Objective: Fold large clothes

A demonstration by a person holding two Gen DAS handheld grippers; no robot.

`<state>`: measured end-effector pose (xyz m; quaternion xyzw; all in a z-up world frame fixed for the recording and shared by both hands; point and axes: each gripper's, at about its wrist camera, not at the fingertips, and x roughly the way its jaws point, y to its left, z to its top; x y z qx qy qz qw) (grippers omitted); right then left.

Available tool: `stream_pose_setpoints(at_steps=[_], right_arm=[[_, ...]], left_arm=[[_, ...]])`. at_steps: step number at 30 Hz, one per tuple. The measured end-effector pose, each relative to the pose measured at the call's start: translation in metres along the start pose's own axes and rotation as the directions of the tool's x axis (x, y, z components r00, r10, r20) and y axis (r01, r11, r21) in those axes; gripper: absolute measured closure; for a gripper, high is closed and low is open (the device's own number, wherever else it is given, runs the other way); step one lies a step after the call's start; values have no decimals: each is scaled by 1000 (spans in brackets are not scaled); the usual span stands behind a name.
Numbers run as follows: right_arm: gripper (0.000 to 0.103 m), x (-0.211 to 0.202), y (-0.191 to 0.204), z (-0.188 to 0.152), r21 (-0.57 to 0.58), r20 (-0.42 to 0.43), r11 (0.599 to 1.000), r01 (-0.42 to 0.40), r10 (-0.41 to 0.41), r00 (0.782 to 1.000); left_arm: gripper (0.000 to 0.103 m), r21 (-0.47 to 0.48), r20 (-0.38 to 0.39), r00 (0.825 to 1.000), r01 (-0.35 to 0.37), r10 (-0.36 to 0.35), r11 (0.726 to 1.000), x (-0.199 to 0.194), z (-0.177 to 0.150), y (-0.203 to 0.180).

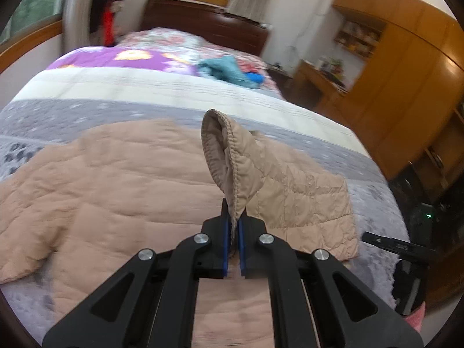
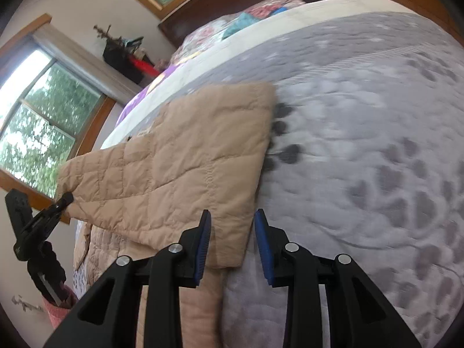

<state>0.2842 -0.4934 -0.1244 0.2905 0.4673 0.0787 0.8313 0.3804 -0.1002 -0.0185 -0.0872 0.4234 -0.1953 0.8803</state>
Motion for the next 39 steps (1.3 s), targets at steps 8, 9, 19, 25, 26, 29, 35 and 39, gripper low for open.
stream_pose_setpoints(at_steps=[8,9,19,25,26,29,35,39], right_arm=[[71,40,24,3,-56,-64,989,137,-141,988],[70,44,24,3,-56,-68,987,148,-151,986],[68,32,40,6,-78,-36,978,194,-197,980],[67,11,85,3,-174,18,966,190,-190,982],[67,16,90,2,-183,1,967,179,-182,983],[67,41,97,-3,-193,-36,961,200,-211,977],[71,74,88,-10,-179,-93,959,220,-239,966],[71,83,83,-12,-179,-100,959,218,-238,966]], left_arm=[[99,-101,-163,985,-72,55,992,55,-18,71],[97,-110,-186,981,-77,55,991,65,-21,76],[85,-104,-175,981,-101,81,989,60,-18,84],[72,-27,-31,985,-170,169,985,20,-16,66],[72,-21,-31,987,-155,155,988,19,-16,61],[72,14,-59,991,-119,120,993,31,-19,45],[72,32,-163,979,-122,125,992,81,-35,51],[71,81,-140,981,-121,132,989,85,-38,48]])
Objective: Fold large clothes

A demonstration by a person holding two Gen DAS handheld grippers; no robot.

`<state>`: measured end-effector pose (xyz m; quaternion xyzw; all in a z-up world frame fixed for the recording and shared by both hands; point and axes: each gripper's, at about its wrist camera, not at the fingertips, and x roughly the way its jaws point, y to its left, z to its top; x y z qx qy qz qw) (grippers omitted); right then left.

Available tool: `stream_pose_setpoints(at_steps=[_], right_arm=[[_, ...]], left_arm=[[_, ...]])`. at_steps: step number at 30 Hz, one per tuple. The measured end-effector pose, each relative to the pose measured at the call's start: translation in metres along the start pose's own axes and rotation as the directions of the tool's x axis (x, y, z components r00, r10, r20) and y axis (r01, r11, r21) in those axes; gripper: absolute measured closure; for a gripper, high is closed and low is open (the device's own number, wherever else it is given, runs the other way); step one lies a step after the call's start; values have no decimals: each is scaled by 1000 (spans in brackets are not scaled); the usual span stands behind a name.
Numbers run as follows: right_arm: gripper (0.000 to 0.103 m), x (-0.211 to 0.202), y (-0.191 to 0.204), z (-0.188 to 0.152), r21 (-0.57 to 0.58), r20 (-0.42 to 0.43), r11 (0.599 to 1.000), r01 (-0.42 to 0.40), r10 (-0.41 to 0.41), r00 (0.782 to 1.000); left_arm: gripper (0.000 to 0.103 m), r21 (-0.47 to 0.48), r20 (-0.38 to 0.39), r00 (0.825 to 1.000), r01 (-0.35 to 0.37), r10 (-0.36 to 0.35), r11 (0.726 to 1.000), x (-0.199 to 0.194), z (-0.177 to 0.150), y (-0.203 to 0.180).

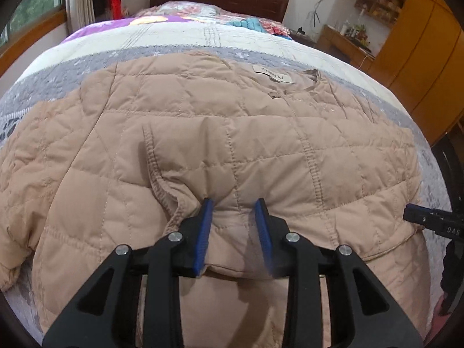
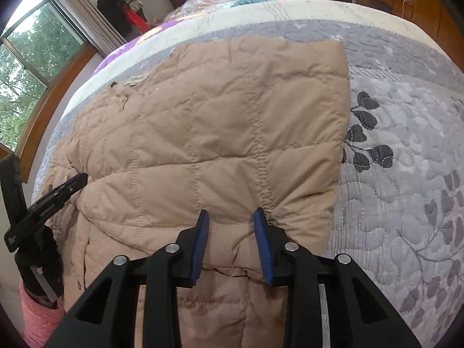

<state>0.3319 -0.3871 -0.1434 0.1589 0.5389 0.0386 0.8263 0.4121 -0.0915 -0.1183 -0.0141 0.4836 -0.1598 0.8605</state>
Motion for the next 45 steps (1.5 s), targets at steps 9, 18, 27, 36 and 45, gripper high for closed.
stream_pose_setpoints(at_steps=[9,18,27,36,45], right_arm=[[66,-36,3,-1,-8,79,997,-75,75,994],[61,-90,-28,-26,-7,167,993,-118,117,979],[61,-71,-36,-46,-2,95,999,-49,49,994],[61,-62,-25,-48,-17,74,999,-40,42,996],[61,-50,-33,-50,3,48,1000,-6,6,999]], left_arm=[[66,-96,-19,999,42,-44,995,-20,12,12],[49,-272,66,994,-69,90,960,-116,-46,129],[49,-667,0,939,-255,343,700,-194,-157,307],[52,-815,85,940,-126,331,566,-203,-172,390],[88,-850,81,922,-135,379,509,-192,-168,411]])
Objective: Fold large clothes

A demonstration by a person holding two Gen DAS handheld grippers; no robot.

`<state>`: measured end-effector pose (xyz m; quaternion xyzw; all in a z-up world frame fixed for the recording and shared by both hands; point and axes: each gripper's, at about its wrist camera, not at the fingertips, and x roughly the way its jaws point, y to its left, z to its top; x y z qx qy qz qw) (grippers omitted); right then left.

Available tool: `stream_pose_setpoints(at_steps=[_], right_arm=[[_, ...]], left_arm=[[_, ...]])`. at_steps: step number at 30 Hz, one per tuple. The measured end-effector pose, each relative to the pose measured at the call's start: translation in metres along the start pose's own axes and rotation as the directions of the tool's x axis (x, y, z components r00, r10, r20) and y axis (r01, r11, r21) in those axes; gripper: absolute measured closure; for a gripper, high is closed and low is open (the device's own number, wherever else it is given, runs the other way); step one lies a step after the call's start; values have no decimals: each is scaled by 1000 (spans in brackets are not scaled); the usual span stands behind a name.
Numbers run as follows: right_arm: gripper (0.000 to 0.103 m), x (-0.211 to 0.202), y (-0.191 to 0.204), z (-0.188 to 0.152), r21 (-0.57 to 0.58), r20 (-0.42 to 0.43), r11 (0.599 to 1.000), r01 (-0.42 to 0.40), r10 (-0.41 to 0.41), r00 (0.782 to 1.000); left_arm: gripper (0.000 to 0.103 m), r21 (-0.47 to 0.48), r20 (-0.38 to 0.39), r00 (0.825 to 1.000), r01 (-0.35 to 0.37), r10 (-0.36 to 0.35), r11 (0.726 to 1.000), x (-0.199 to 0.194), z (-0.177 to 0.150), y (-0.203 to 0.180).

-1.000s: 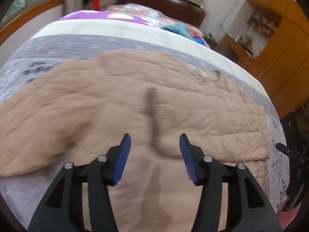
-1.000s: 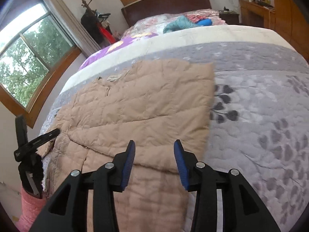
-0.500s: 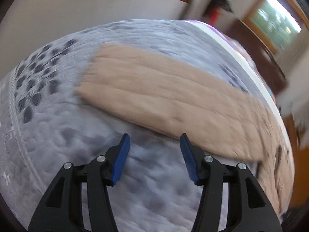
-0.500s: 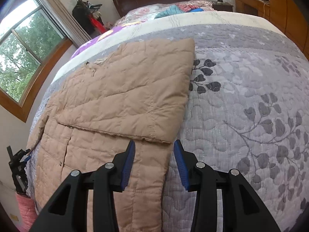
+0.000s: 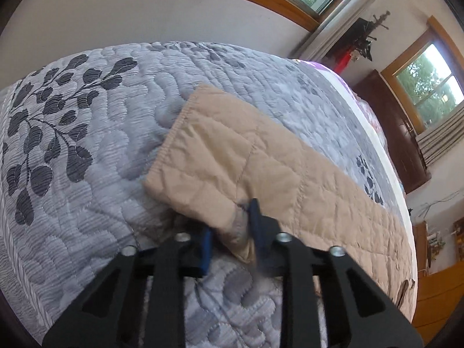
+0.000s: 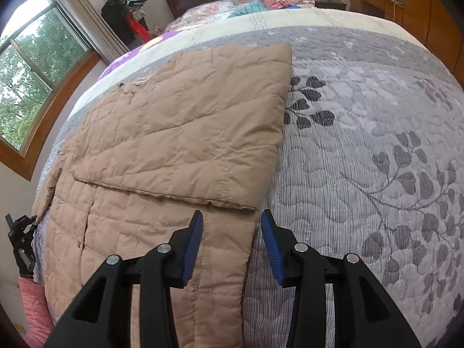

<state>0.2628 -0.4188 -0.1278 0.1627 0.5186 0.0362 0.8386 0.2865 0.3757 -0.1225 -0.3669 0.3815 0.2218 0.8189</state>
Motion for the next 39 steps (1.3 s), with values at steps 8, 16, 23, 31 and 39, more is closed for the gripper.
stream_pose_setpoints(at_steps=[8,16,23,31,39], right_arm=[[60,23,-3,-2,6,-34,1000,5,-4,999],[61,-1,3,-2,-29,25,999,32,-31,999],[61,-24,11,-11,-57,44,998,-1,4,999],[61,-35,18,-23,-86,65,996,-28,33,997],[61,-26,13,-26,-76,54,996,-36,40,998]], left_arm=[[100,8,17,999,-29,29,1000,0,0,-11],[100,213,173,979,72,-110,974,-67,-17,-98],[100,513,144,954,157,-264,844,-106,-85,-219],[100,673,-39,954,245,-297,698,-81,-184,-308],[99,747,-140,950,287,-280,600,-52,-243,-348]])
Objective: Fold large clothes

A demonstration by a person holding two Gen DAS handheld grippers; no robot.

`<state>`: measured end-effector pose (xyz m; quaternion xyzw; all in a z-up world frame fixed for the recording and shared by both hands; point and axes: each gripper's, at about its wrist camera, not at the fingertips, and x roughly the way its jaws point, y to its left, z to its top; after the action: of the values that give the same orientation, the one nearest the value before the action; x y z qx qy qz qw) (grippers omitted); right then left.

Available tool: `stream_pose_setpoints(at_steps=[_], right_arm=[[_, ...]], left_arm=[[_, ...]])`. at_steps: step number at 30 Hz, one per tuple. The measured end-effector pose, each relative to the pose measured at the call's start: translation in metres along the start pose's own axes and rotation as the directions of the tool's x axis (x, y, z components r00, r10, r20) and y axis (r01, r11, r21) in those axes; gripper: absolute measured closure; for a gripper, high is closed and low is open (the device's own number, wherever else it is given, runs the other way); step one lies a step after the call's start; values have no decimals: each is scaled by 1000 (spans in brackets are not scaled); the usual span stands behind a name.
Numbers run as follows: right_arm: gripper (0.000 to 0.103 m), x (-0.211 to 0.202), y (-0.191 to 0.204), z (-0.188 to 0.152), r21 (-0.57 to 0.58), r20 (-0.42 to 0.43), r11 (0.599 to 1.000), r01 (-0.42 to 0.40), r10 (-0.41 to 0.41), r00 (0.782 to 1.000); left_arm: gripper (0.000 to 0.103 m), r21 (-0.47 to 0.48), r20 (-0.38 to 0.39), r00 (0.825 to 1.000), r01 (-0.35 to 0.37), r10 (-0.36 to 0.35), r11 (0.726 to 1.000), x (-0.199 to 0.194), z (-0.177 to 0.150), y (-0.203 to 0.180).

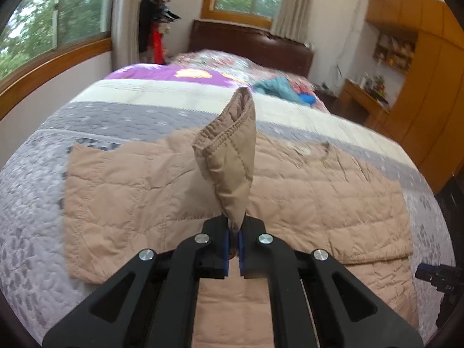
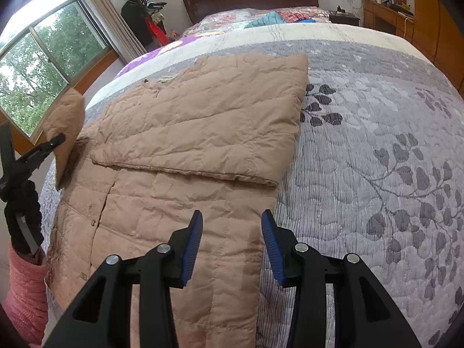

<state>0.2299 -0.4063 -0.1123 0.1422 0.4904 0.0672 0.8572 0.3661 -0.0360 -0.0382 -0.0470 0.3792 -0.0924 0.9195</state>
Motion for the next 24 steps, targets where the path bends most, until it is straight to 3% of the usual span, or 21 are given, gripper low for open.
stream_pose_setpoints(at_steps=[4,8,9,12,13,15,18,19,22,24], right_arm=[[60,6,-1,0,5,-12,1000,-1,1,1000],[61,6,3,2,0,-13,1000,-1,1,1000],[61,5,5,2,-4,-13,1000,-2,2,1000],[61,4,21,9,-28,-16,999,-20,19,1000],[61,4,31,13,-43,-20,999,-32,31,999],[61,6,49,20,-74,-29,996,-51,49,998],[61,14,85,30,-124,-57,988,-93,87,995],[61,19,98,34,-140,-72,984,-110,101,992],[61,37,129,44,-152,-115,976,-154,138,984],[61,49,143,49,-137,-145,973,-186,166,975]], left_arm=[[89,26,-108,989,100,-97,995,20,-8,-12],[61,71,-127,968,225,-215,972,4,-20,-22],[56,70,-132,954,280,-269,957,-4,-23,-21],[55,29,-123,917,384,-378,923,-28,-25,-4],[55,20,-108,921,379,-374,925,-33,-24,1],[55,15,-69,947,316,-314,949,-39,-21,18],[56,3,-96,989,115,-114,993,-29,-16,43],[57,-5,-120,992,46,-47,999,-20,-16,53],[57,-25,-166,984,-75,70,997,4,-20,80],[58,-30,-210,974,-97,89,995,20,-26,91]])
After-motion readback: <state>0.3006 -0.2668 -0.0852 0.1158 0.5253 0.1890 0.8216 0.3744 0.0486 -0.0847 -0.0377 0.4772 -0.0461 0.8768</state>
